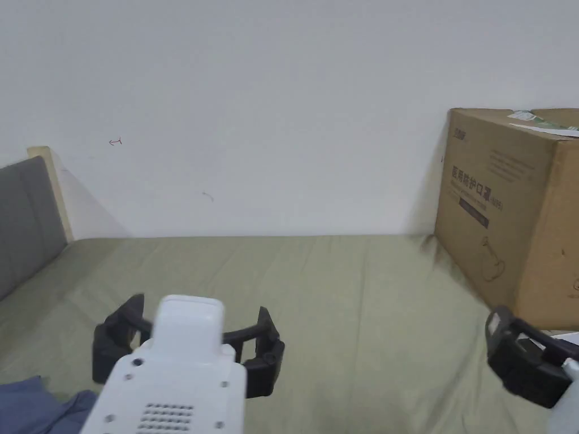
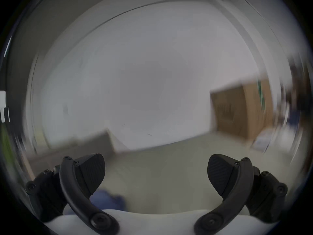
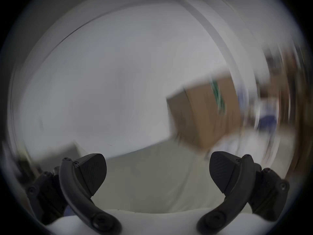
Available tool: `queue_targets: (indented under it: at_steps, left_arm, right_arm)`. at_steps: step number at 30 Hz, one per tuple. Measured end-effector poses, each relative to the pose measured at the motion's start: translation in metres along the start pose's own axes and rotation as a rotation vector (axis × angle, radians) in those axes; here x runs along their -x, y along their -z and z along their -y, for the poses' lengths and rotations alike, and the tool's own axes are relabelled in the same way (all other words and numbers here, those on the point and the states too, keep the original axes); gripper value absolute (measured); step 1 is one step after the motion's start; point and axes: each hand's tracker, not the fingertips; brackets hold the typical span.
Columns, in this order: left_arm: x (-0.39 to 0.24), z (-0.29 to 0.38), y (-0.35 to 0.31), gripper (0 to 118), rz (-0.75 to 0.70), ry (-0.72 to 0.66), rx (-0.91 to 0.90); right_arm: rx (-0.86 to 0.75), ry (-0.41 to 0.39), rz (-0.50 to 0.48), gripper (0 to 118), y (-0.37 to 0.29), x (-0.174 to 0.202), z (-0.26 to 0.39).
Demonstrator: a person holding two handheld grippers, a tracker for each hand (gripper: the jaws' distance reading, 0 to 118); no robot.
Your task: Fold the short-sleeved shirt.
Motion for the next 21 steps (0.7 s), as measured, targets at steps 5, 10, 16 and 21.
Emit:
queue_targets:
  at_steps: [5, 10, 16, 21]
  left_arm:
    - [0.011, 0.023, -0.009, 118, -0.113, -0.102, -0.029]
    - [0.009, 0.026, -0.011, 118, -0.152, 0.003, -0.06]
    - [0.005, 0.021, -0.013, 118, -0.151, 0.067, -0.087]
    - [0.0, 0.021, -0.015, 118, -0.126, 0.115, -0.101]
  right_arm:
    - [-0.011, -0.135, -0.085, 118, -0.015, 0.021, 0.015]
    - [0.0, -0.048, -0.074, 118, -0.018, 0.015, 0.02]
    - [-0.002, -0.013, -0.061, 118, -0.017, 0.01, 0.015]
    - [0.03, -0.016, -0.056, 118, -0.013, 0.009, 0.014]
